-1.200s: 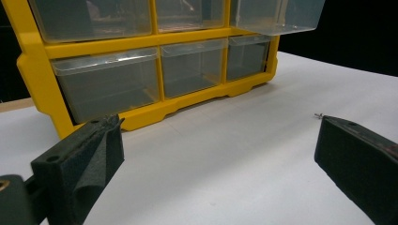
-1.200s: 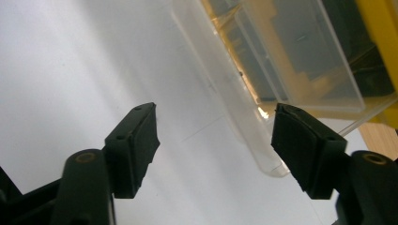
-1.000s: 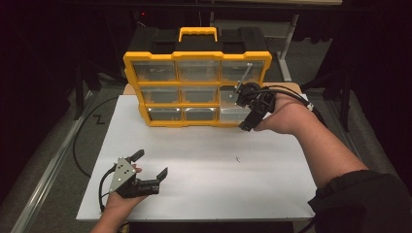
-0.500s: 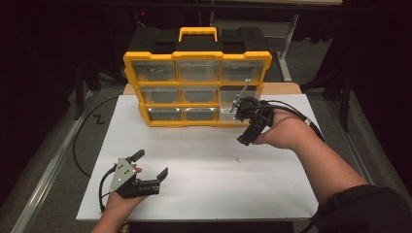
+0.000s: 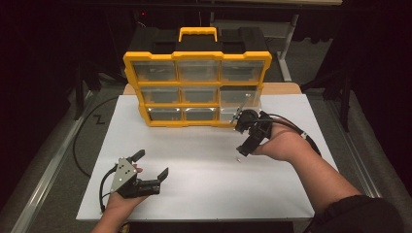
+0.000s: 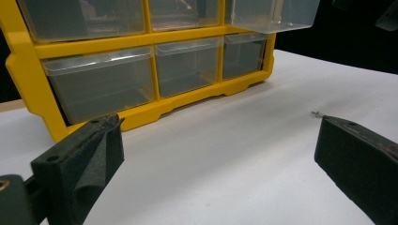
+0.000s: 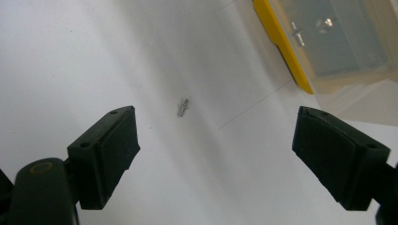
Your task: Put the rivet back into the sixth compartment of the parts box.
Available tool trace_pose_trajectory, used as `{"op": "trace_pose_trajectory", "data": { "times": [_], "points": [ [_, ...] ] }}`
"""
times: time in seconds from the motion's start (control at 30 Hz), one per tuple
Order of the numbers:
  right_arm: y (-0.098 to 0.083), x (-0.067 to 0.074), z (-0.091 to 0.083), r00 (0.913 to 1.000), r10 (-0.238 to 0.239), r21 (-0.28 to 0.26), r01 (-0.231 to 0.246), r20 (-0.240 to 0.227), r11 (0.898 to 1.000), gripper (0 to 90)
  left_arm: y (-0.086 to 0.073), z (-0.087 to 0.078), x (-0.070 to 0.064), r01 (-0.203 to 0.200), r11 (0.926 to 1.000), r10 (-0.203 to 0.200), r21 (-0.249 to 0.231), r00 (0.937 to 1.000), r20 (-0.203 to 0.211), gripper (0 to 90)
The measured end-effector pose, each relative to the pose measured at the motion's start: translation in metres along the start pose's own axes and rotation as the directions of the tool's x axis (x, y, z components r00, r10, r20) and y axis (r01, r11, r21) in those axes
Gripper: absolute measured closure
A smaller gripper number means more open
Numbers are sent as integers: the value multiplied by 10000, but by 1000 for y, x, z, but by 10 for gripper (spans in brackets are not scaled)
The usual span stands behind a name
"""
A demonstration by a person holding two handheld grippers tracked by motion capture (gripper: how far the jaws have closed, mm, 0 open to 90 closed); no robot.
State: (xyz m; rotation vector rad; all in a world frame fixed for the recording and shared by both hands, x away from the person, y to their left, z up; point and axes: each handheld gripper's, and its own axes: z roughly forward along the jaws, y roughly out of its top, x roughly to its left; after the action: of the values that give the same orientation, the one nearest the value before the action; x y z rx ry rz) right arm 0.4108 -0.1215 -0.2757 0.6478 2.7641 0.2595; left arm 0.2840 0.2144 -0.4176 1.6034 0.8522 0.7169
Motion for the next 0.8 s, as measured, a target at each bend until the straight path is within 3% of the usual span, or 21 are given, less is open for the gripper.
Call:
{"op": "trace_pose_trajectory", "data": {
  "times": [0.53, 0.7, 0.73, 0.8],
  "points": [
    [-8, 6, 30, 9998, 186, 48, -186, -102, 9998, 166, 0, 0, -1, -9, 10000, 9, 10, 10000, 24, 23],
    [-13, 8, 40, 9983, 499, 122, -496, -312, 9987, 168, 0, 0, 0, -10, 10000, 10, 14, 10000, 27, 23],
    [-14, 6, 44, 9991, 244, 16, -243, -358, 9997, 168, 0, 0, 0, -7, 10000, 7, 15, 10000, 28, 23],
    [-16, 7, 48, 9987, 344, 80, -341, -376, 9994, 169, 0, 0, 0, -1, 10000, 1, 9, 10000, 34, 23]
  ]
}}
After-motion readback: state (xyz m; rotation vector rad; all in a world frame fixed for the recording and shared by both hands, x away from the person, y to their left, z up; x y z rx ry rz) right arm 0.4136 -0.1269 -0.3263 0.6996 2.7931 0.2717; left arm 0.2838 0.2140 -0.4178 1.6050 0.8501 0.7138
